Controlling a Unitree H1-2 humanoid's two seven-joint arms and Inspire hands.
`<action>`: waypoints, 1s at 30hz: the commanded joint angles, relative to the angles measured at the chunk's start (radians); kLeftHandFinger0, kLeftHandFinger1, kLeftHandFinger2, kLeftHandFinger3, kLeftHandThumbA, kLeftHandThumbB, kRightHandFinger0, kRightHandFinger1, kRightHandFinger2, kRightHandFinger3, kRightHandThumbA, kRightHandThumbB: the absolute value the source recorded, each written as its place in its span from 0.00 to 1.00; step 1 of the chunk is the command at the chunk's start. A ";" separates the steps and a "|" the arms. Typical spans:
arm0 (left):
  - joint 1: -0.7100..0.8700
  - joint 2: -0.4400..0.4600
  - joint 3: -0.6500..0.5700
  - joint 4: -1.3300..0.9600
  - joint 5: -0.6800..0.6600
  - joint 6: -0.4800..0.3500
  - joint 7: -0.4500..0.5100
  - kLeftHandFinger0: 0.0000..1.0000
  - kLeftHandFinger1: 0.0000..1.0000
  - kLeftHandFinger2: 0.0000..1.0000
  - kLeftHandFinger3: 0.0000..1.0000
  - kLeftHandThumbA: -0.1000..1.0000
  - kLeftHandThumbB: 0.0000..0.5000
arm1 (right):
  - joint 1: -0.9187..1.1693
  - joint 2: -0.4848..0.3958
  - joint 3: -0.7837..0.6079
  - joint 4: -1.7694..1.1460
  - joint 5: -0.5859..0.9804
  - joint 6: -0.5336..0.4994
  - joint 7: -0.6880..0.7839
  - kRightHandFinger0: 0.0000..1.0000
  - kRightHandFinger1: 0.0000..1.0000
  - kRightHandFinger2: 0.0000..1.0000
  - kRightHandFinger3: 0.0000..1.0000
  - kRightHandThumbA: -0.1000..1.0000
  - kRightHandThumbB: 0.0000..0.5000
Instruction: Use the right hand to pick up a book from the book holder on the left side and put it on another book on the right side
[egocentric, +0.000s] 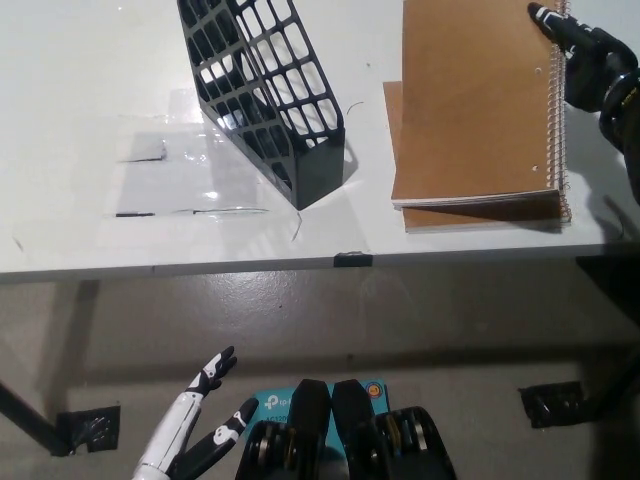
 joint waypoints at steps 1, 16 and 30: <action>-0.003 -0.004 0.010 -0.005 0.002 -0.036 0.028 1.00 1.00 1.00 1.00 0.80 0.35 | -0.059 -0.046 0.002 -0.018 -0.013 -0.089 0.067 0.00 0.13 0.77 1.00 0.00 0.20; 0.003 -0.005 0.007 -0.006 0.005 -0.042 0.030 1.00 1.00 1.00 1.00 0.81 0.34 | -0.021 -0.140 0.383 -0.048 -0.244 -0.128 0.301 1.00 1.00 1.00 1.00 0.31 0.43; 0.005 -0.013 0.018 0.004 0.013 -0.038 0.040 1.00 1.00 1.00 1.00 0.82 0.34 | 0.009 -0.194 0.249 -0.209 -0.252 -0.229 0.117 1.00 1.00 1.00 1.00 0.42 0.44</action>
